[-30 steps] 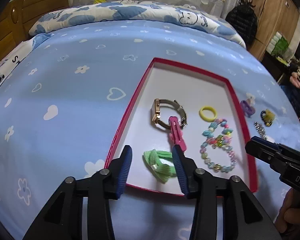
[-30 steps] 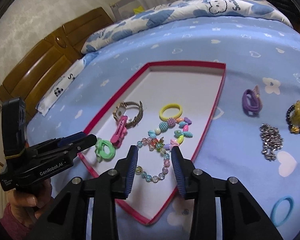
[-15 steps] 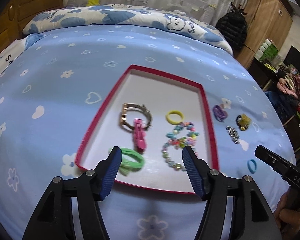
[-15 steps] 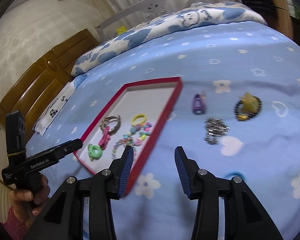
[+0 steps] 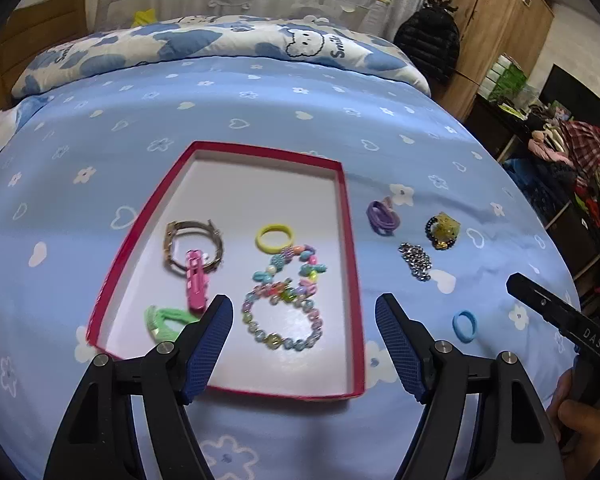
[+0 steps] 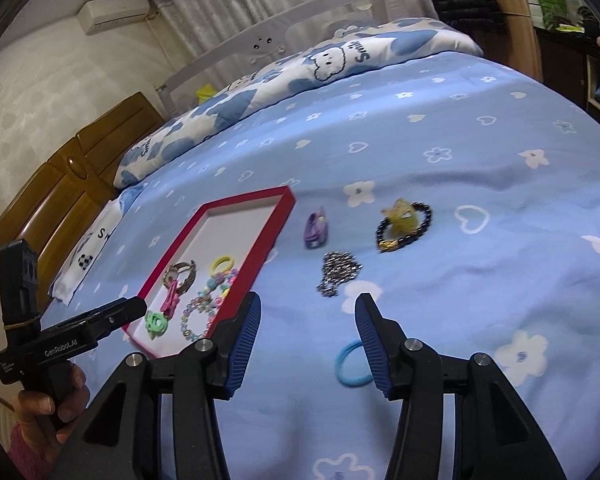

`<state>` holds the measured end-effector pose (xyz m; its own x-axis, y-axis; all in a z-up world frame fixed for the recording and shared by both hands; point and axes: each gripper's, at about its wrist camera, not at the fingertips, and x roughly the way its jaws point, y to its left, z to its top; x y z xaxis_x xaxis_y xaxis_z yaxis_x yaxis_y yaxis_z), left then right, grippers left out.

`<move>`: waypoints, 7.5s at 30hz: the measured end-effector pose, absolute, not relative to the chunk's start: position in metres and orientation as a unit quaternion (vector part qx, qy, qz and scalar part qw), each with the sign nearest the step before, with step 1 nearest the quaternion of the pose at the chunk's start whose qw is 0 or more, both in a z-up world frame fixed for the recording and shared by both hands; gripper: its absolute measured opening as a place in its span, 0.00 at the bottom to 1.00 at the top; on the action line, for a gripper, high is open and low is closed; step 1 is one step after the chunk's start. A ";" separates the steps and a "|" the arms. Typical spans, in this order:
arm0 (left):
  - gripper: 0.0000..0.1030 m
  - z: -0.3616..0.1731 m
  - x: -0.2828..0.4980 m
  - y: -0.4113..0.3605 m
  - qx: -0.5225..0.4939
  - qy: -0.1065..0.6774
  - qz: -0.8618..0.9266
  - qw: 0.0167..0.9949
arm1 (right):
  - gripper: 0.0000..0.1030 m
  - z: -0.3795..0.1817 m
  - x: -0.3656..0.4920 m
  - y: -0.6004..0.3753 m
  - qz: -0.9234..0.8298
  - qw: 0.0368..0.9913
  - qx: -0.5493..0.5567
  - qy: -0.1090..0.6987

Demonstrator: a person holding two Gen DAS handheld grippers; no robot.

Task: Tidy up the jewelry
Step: 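Move the left gripper to the purple hair tie while the right gripper nears the yellow claw clip, then close the left gripper on the purple hair tie while the right gripper grasps the claw clip, then carry the purple hair tie over the tray with the left gripper while the right gripper carries the clip, then open the left gripper to drop the purple tie while the right gripper drops the clip, then move the left gripper to the silver chain while the right gripper nears the black bead bracelet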

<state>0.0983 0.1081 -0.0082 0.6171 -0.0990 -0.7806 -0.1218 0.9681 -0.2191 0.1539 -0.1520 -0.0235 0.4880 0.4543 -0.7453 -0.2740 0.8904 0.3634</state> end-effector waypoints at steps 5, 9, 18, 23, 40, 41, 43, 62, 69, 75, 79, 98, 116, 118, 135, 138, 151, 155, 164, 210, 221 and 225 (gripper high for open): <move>0.71 -0.007 0.113 0.095 -0.116 0.441 -0.003 0.890 | 0.49 -0.023 0.158 -0.163 0.205 0.859 0.101 0.457; 0.71 -0.005 0.126 0.084 -0.104 0.441 -0.010 0.891 | 0.49 -0.023 0.165 -0.169 0.201 0.861 0.100 0.457; 0.71 -0.011 0.161 0.061 -0.087 0.451 -0.027 0.888 | 0.49 -0.025 0.186 -0.177 0.197 0.863 0.086 0.458; 0.71 -0.017 0.185 0.049 -0.079 0.459 -0.036 0.884 | 0.49 -0.030 0.205 -0.176 0.200 0.862 0.069 0.461; 0.69 -0.063 0.278 0.023 -0.067 0.502 -0.050 0.861 | 0.49 -0.065 0.264 -0.162 0.225 0.843 0.010 0.488; 0.68 -0.067 0.284 0.022 -0.064 0.504 -0.049 0.860 | 0.49 -0.067 0.266 -0.161 0.227 0.842 0.008 0.490; 0.65 -0.073 0.294 0.021 -0.057 0.511 -0.050 0.856 | 0.49 -0.070 0.270 -0.159 0.229 0.840 0.003 0.492; 0.08 -0.105 0.325 0.007 -0.039 0.527 -0.066 0.846 | 0.33 -0.089 0.282 -0.158 0.216 0.837 -0.009 0.503; 0.07 -0.084 0.296 0.026 -0.083 0.499 -0.080 0.859 | 0.33 -0.067 0.267 -0.159 0.223 0.847 0.018 0.482; 0.07 -0.064 0.261 0.052 -0.112 0.478 -0.075 0.868 | 0.33 -0.052 0.253 -0.148 0.238 0.848 0.037 0.472; 0.07 -0.048 0.238 0.071 -0.126 0.465 -0.068 0.874 | 0.33 -0.047 0.246 -0.135 0.251 0.845 0.042 0.471; 0.07 -0.015 0.166 0.154 -0.168 0.434 -0.012 0.885 | 0.33 -0.028 0.228 -0.061 0.304 0.834 0.034 0.459; 0.07 -0.020 0.175 0.189 -0.164 0.440 0.019 0.883 | 0.33 -0.037 0.237 -0.011 0.332 0.821 0.027 0.463; 0.07 -0.024 0.181 0.192 -0.161 0.444 0.022 0.881 | 0.33 -0.042 0.241 -0.006 0.333 0.819 0.026 0.467; 0.07 -0.067 0.245 0.199 -0.127 0.492 0.036 0.861 | 0.33 -0.085 0.270 0.030 0.332 0.801 0.005 0.497; 0.07 -0.074 0.253 0.198 -0.120 0.500 0.039 0.857 | 0.33 -0.091 0.275 0.034 0.329 0.800 0.001 0.502; 0.08 -0.102 0.277 0.187 -0.081 0.536 0.046 0.839 | 0.33 -0.113 0.282 0.042 0.327 0.784 -0.021 0.527; 0.15 -0.103 0.279 0.186 -0.078 0.534 0.047 0.840 | 0.34 -0.114 0.282 0.043 0.328 0.784 -0.022 0.527; 0.29 -0.104 0.273 0.186 -0.082 0.532 0.059 0.841 | 0.37 -0.112 0.281 0.041 0.328 0.784 -0.014 0.527; 0.65 -0.019 0.135 0.133 -0.182 0.446 0.000 0.877 | 0.58 -0.042 0.185 -0.149 0.214 0.849 0.093 0.474; 0.68 -0.016 0.149 0.095 -0.151 0.457 -0.023 0.876 | 0.58 -0.040 0.192 -0.177 0.196 0.854 0.094 0.472; 0.68 -0.017 0.157 0.082 -0.142 0.462 -0.032 0.875 | 0.58 -0.042 0.199 -0.182 0.194 0.854 0.086 0.475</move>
